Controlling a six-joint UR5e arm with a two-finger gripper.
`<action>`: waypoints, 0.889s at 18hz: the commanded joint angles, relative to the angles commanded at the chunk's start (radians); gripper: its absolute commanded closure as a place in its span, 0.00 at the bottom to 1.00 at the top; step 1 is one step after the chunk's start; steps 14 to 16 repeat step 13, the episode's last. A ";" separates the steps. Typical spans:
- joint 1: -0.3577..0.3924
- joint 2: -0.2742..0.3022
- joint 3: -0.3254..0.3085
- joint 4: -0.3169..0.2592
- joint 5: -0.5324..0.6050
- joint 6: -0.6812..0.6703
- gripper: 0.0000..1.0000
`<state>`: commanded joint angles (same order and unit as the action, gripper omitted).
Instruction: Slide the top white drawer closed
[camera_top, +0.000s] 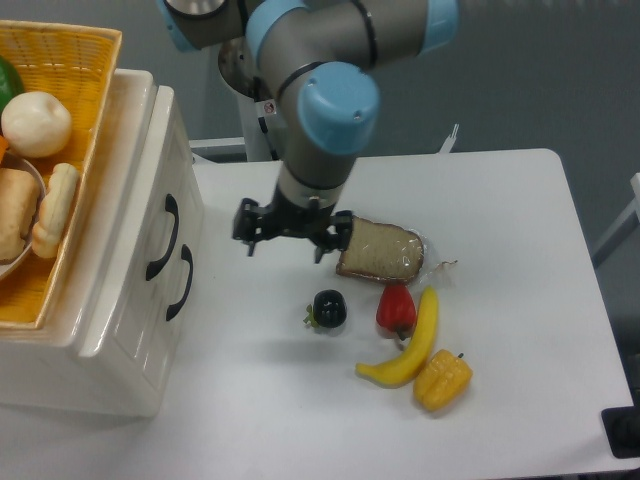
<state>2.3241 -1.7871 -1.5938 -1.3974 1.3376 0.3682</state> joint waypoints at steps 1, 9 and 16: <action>-0.005 -0.002 -0.006 -0.002 -0.001 0.000 0.00; -0.017 -0.006 0.021 0.020 0.059 0.032 0.00; -0.017 -0.012 0.017 0.084 0.163 0.103 0.00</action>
